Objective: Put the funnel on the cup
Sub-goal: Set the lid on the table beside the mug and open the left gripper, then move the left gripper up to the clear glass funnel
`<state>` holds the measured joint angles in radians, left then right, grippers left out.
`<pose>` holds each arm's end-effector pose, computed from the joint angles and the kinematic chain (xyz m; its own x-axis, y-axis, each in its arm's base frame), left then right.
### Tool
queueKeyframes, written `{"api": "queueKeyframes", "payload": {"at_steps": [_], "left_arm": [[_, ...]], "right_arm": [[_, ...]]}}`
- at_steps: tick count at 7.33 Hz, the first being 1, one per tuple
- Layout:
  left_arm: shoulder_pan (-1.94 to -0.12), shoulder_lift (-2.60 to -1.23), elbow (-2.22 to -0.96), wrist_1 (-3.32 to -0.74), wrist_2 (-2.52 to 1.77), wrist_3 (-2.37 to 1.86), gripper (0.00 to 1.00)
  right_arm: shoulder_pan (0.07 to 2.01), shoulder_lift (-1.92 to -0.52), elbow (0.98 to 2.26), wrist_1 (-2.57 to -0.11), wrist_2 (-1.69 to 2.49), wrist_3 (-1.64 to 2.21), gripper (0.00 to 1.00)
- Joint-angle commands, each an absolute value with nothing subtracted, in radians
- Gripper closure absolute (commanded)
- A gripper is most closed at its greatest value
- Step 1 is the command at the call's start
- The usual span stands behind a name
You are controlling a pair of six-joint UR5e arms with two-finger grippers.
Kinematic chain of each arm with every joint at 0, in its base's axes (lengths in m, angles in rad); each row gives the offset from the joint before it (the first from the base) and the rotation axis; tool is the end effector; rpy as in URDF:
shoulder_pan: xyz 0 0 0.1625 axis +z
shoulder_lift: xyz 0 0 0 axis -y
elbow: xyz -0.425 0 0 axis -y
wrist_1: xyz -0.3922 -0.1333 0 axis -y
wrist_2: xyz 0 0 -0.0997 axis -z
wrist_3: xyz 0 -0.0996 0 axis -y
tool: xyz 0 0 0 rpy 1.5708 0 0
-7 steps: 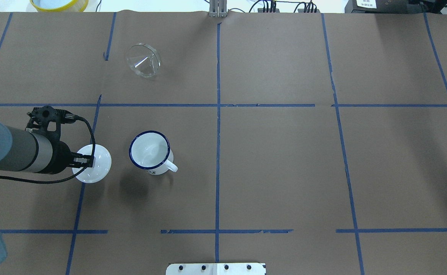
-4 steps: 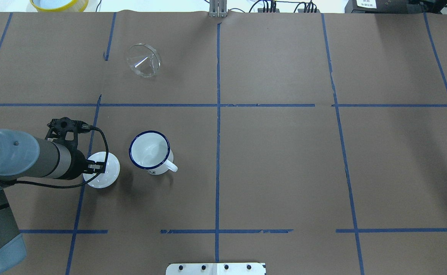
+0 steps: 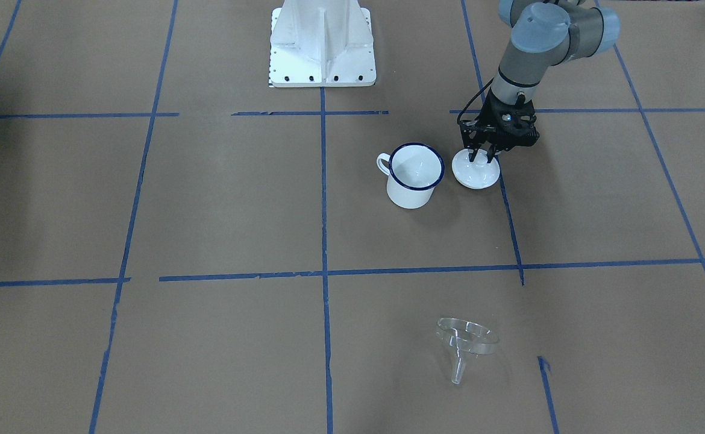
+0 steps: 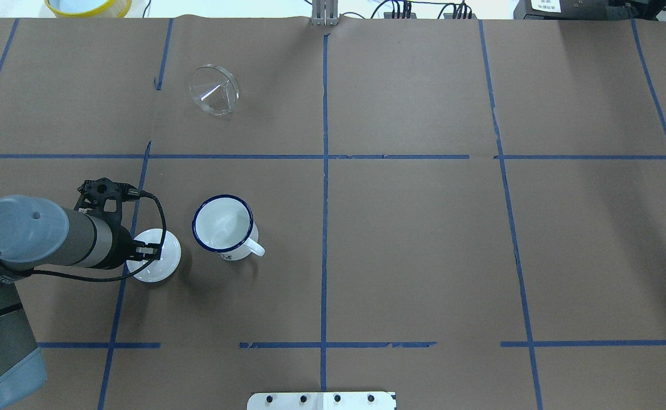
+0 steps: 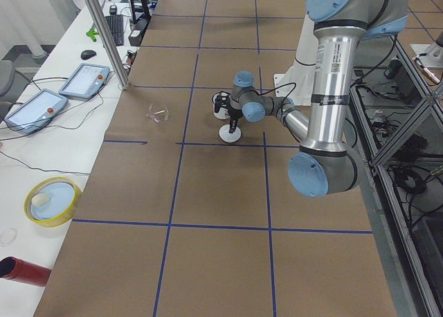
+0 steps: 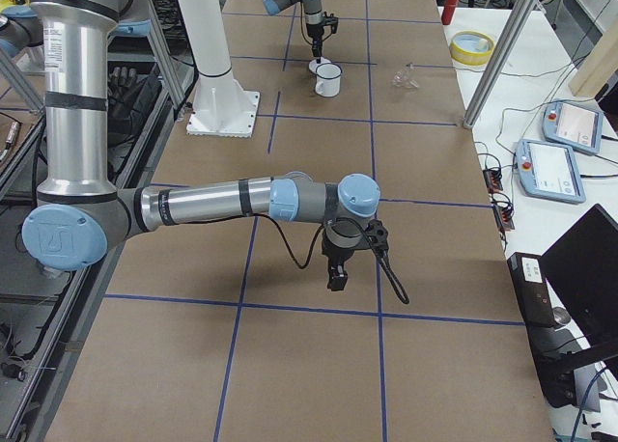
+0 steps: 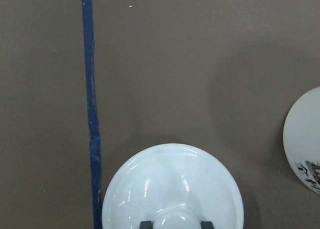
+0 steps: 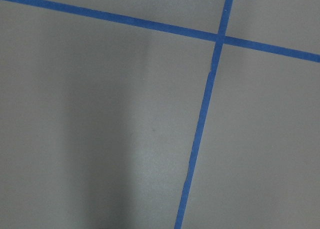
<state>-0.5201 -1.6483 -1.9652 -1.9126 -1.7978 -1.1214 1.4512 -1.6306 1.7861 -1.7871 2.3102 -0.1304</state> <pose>0.3972 -0.3553 0.4021 0.6855 0.0952 -0.7218 0.0494 0.9831 0.1765 0.0112 -0.4617 0.6055 0.7167 -0.1760 0.6748 0.2141 0.9764 0.0272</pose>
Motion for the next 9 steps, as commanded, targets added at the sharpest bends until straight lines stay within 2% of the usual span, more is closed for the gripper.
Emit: {"api": "queueKeyframes", "payload": {"at_steps": [1,2,4,7,8,9], "left_arm": [[-0.52,-1.649,-1.96,-1.913,-1.798,-1.123,0.21],[-0.52,-1.651,-1.963,-1.913,-1.798,-1.127,0.0],[-0.537,-1.657,-2.017,-1.913,-1.799,-1.214,0.0],[-0.664,-1.794,-2.0,-1.937,-1.726,-1.557,0.0],[-0.687,-1.839,-1.933,-2.016,-1.679,-1.689,0.0],[-0.704,-1.909,-1.816,-2.107,-1.636,-1.847,0.0]], "right_arm": [[1.451,-1.629,1.787,-1.787,2.31,-0.13,0.0],[1.451,-1.631,1.786,-1.787,2.31,-0.13,0.0],[1.451,-1.631,1.786,-1.787,2.31,-0.13,0.0],[1.451,-1.631,1.786,-1.787,2.31,-0.13,0.0],[1.451,-1.631,1.787,-1.787,2.31,-0.13,0.0],[1.451,-1.631,1.786,-1.787,2.31,-0.13,0.0]]}}
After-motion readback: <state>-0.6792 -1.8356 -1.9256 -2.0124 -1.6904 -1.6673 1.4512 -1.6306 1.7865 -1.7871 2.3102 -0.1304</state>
